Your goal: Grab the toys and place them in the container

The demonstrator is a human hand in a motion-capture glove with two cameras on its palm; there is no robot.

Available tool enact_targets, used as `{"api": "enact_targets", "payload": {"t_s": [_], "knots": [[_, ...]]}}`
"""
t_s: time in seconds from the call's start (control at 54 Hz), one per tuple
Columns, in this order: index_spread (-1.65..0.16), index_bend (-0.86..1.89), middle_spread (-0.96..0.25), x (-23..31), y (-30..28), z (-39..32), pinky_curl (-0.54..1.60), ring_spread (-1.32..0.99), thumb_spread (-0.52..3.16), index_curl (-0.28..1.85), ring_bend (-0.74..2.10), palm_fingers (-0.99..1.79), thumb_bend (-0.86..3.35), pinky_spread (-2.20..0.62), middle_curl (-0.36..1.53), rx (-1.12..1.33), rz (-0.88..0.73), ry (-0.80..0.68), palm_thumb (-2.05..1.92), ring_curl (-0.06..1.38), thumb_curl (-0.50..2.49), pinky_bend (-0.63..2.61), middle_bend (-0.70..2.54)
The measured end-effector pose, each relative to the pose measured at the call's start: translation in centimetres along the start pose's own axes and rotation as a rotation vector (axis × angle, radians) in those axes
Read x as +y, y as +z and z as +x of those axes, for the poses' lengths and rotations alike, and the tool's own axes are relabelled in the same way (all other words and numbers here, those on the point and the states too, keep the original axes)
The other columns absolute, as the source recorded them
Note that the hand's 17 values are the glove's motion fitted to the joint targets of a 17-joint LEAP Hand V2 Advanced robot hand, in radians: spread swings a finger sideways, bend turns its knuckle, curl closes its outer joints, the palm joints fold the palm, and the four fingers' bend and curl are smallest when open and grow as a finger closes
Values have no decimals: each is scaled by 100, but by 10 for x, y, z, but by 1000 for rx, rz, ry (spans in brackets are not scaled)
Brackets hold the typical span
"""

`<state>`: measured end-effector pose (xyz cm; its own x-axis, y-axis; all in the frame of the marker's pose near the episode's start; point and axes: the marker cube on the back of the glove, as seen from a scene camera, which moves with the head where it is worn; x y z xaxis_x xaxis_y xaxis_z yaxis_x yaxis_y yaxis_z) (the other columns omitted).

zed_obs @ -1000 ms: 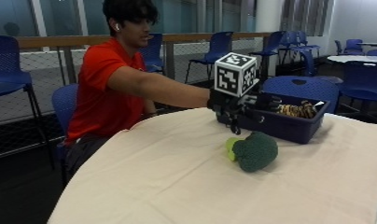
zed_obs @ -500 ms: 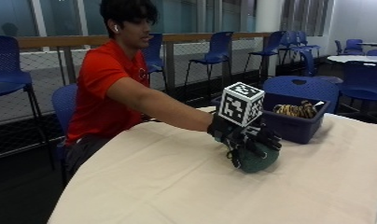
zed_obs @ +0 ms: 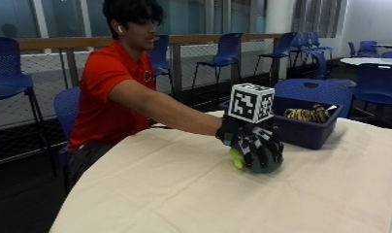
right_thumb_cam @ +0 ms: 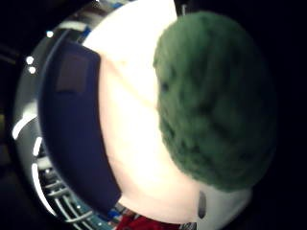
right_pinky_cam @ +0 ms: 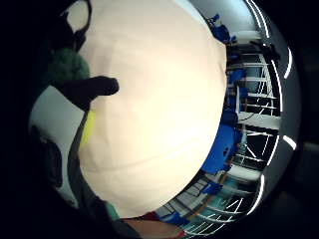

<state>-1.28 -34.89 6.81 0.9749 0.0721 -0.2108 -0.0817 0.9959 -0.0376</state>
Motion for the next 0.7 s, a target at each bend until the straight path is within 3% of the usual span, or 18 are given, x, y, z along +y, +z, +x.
{"api": "enact_targets", "payload": {"t_s": [0.204, 0.444, 0.704], "knots": [[-42, 24, -34, 25, -73, -23, 32, -41, 127, 22, 89, 74, 28, -37, 33, -214, 106, -91, 65, 38, 57, 117, 36], [-43, 25, -40, 68, -159, -117, 35, -48, 119, 29, 87, 77, 31, -40, 37, -232, 190, -377, 71, 40, 72, 112, 33], [-45, 22, -43, 78, -174, -220, 38, -50, 114, 35, 82, 77, 30, -41, 41, -128, 148, -427, 69, 42, 85, 108, 29]]}}
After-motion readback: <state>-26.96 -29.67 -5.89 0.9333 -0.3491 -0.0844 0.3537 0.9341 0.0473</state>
